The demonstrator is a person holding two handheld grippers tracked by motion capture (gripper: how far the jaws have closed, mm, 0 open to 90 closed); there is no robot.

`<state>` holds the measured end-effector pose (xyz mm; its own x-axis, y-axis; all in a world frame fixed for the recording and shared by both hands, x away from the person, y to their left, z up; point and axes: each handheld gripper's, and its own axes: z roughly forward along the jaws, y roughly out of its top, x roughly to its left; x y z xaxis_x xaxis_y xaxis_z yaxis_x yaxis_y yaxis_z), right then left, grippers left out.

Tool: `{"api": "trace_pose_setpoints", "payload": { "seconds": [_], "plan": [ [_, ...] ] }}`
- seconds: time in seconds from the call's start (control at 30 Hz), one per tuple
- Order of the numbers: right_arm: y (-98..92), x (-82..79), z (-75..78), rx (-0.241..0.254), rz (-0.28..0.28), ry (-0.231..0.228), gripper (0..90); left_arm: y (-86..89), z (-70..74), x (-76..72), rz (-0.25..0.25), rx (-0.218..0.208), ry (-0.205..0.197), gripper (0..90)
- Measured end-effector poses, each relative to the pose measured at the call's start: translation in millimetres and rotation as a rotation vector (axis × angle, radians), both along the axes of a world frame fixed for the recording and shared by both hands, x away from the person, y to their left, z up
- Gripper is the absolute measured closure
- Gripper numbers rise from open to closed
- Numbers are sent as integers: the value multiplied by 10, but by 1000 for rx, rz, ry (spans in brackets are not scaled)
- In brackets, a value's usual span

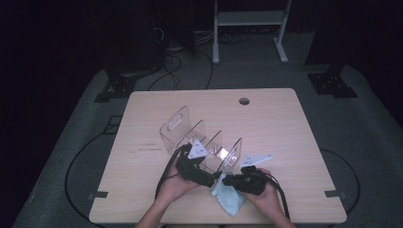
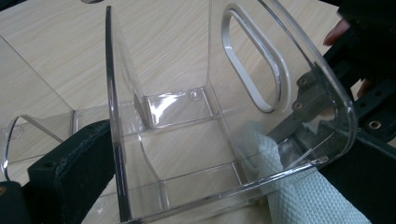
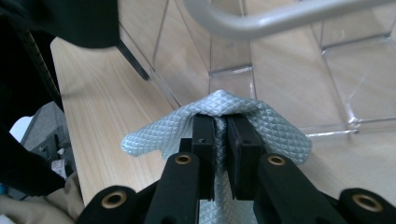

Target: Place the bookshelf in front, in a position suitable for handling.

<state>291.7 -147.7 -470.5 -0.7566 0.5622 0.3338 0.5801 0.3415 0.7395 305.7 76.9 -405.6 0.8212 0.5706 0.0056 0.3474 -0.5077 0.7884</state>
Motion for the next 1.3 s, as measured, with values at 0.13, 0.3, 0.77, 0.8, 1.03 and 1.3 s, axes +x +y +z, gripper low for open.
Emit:
{"api": "trace_pose_setpoints", "payload": {
  "seconds": [0.13,0.3,0.77,0.8,1.03,1.3],
  "plan": [
    [-35,-23,98,36,-11,-40,823,18,32,-11,-10,-15,-20,0],
    [-21,14,-3,2,-8,-4,822,49,109,-41,-31,-50,-35,0],
    [-18,5,10,7,-10,-7,822,409,338,34,59,-123,-98,0],
    [-18,5,10,7,-10,-7,822,409,338,34,59,-123,-98,0],
    [-16,4,7,16,-14,-6,821,541,243,156,165,-66,-146,0],
    [-10,-1,22,12,-14,-8,822,513,108,225,191,-21,-127,0]
  ]
}}
